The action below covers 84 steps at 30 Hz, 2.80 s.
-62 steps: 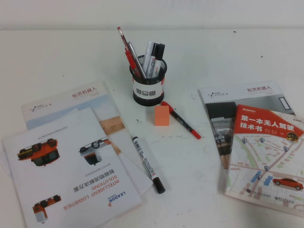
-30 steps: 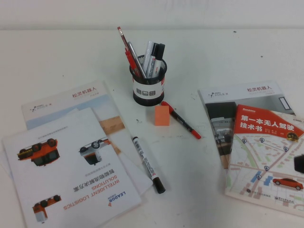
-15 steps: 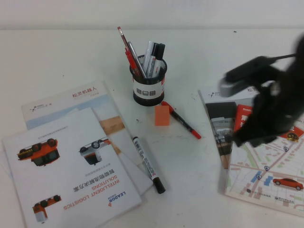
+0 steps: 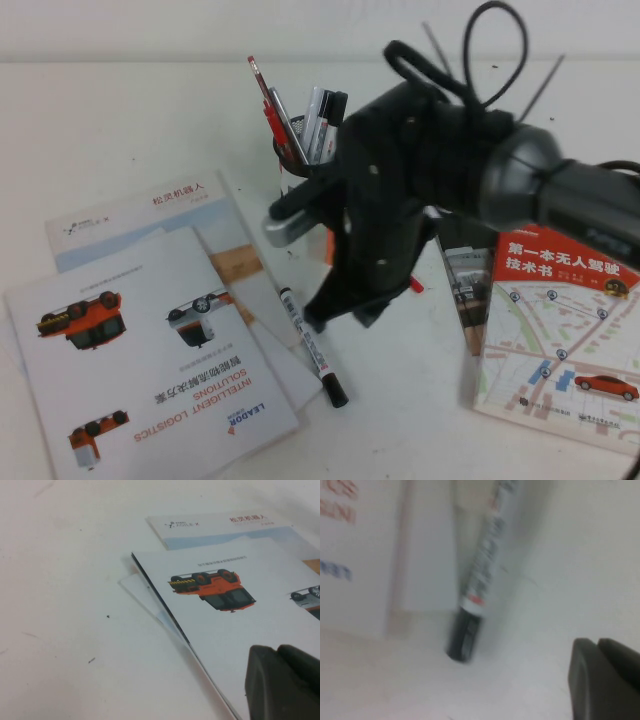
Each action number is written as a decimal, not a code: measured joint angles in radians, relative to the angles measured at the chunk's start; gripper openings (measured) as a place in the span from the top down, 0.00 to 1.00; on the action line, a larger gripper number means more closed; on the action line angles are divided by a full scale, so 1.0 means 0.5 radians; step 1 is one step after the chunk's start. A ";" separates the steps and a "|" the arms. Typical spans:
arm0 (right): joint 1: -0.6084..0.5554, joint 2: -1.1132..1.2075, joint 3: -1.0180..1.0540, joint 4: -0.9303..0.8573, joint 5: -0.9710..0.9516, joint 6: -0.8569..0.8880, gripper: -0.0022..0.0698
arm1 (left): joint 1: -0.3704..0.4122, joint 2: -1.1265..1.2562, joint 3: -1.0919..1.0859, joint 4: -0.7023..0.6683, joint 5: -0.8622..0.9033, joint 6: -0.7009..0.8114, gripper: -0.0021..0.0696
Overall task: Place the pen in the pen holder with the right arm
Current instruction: Pick up the pen on the table, then place the pen onto the pen holder
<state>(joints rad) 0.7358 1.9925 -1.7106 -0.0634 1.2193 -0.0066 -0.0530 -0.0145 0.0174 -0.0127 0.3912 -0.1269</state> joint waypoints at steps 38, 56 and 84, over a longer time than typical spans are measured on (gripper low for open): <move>0.020 0.235 -0.396 0.070 -0.063 0.108 0.81 | 0.000 0.000 0.000 0.000 0.000 0.000 0.97; -0.073 -0.669 1.385 0.347 -3.370 0.179 0.81 | 0.000 0.000 0.000 0.000 0.000 0.000 0.97; -0.370 0.245 0.392 0.168 -3.368 0.175 0.45 | 0.000 0.000 0.000 0.000 0.000 0.000 0.97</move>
<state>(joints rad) 0.5507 2.1148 -1.5148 0.0205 -0.4648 0.0810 -0.0530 -0.0145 0.0174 -0.0127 0.3912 -0.1269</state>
